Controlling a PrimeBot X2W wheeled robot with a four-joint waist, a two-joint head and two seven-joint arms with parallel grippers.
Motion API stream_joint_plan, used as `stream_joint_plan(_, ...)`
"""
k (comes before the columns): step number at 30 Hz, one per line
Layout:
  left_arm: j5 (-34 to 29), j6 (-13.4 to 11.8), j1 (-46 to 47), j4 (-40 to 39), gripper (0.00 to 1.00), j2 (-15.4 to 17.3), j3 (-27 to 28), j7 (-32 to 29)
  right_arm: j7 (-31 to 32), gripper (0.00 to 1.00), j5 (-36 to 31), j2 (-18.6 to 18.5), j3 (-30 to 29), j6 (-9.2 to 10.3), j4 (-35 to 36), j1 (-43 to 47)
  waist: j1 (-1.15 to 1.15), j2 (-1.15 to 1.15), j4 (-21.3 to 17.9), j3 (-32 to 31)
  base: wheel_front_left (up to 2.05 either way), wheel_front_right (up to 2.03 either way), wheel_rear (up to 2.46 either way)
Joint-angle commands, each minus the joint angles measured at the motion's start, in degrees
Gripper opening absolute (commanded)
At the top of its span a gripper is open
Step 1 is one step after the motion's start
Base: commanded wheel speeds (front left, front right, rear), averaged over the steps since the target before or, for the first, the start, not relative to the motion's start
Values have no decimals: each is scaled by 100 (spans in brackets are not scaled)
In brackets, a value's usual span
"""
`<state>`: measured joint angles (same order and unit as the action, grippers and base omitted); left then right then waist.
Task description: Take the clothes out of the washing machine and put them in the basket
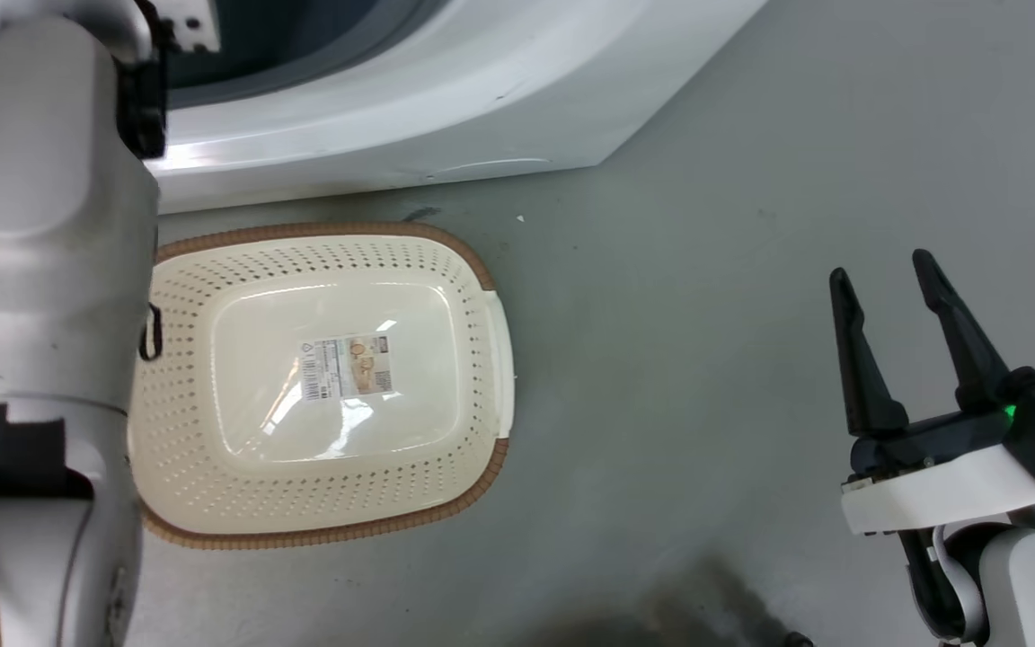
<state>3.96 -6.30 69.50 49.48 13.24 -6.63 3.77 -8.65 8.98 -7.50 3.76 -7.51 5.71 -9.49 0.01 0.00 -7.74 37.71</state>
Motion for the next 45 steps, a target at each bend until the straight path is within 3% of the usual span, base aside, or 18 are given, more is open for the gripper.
stream_joint_plan(1, -78, 13, 250, 117, 100, 90, -50, -111, -63, 100, 65, -31, 45, 4, -80, -85, -1, 0, -135, 110, 0, 0, 0)
stream_joint_plan(6, -200, -39, 778, 409, 100, 263, -160, -538, -163, 100, 146, -25, 198, 4, -313, -149, -1, 0, -355, 238, 0, 0, 0)
stream_joint_plan(16, -550, -11, 1531, 507, 100, 1031, -395, -1892, -334, 100, 366, -36, 531, 4, -642, -161, -1, 0, -822, 487, 0, 0, 0)
stream_joint_plan(23, -570, -12, 1335, 128, 100, 1582, -368, -2816, -420, 100, 507, -95, 731, 4, -801, -148, -1, 0, -1037, 639, 0, 0, 0)
stream_joint_plan(29, -471, -57, 896, -365, 100, 1832, -285, -3633, -473, 100, 689, -134, 846, 4, -881, -161, -1, 0, -1136, 697, 0, 0, 0)
stream_joint_plan(30, -441, -78, 812, -450, 88, 1855, -270, -3775, -483, 100, 721, -143, 860, 4, -890, -175, -1, 0, -1148, 704, 0, 0, 0)
stream_joint_plan(31, -413, -102, 731, -540, 43, 1876, -243, -3887, -495, 100, 748, -145, 886, 4, -905, -190, -1, 0, -1164, 705, 0, 0, 0)
stream_joint_plan(32, -411, -129, 658, -673, 17, 1908, -230, -3929, -499, 100, 772, -157, 902, 4, -917, -203, -1, 0, -1176, 699, 0, 0, 0)
stream_joint_plan(33, -399, -155, 578, -788, 0, 1936, -222, -3988, -508, 100, 801, -169, 907, 4, -922, -217, -1, 0, -1184, 689, 0, 0, 0)
stream_joint_plan(39, -398, -368, 165, -1571, 0, 2091, -145, -3740, -545, 100, 879, -202, 879, 4, -960, -270, -1, 0, -1205, 633, 0, 0, 0)
stream_joint_plan(45, -352, -487, -24, -2038, 0, 2154, -116, -2828, -555, 100, 904, -185, 831, 4, -1008, -298, -1, 0, -1172, 539, 0, 0, 0)
